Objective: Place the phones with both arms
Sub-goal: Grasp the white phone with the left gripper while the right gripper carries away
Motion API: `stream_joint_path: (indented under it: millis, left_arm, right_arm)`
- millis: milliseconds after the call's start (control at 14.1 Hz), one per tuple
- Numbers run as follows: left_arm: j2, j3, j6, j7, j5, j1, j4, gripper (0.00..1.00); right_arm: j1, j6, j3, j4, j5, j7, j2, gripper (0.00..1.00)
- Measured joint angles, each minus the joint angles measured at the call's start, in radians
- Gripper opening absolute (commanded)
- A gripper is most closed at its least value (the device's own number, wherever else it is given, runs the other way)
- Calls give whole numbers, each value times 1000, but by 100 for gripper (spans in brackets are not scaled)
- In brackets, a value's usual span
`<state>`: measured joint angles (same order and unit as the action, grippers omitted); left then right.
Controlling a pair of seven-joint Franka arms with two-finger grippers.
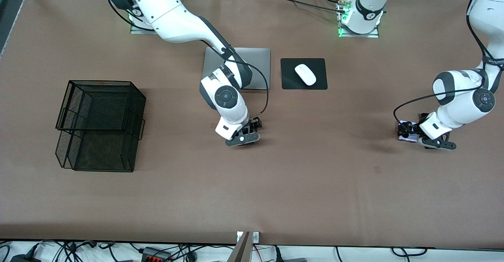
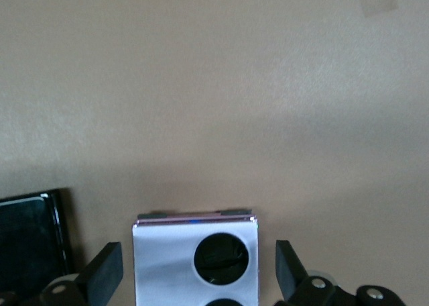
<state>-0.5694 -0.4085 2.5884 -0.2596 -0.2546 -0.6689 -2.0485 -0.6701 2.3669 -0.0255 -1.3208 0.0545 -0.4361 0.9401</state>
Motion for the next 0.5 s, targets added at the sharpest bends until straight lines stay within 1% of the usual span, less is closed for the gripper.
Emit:
stream_joint_path:
  millis: [427, 498]
  left_arm:
    - [0, 0, 0, -2, 0, -9, -20, 100]
    - [0, 0, 1, -2, 0, -9, -22, 100]
  right_arm:
    - [0, 6, 0, 2, 0, 0, 11, 100]
    - [-1, 6, 0, 2, 0, 0, 11, 94]
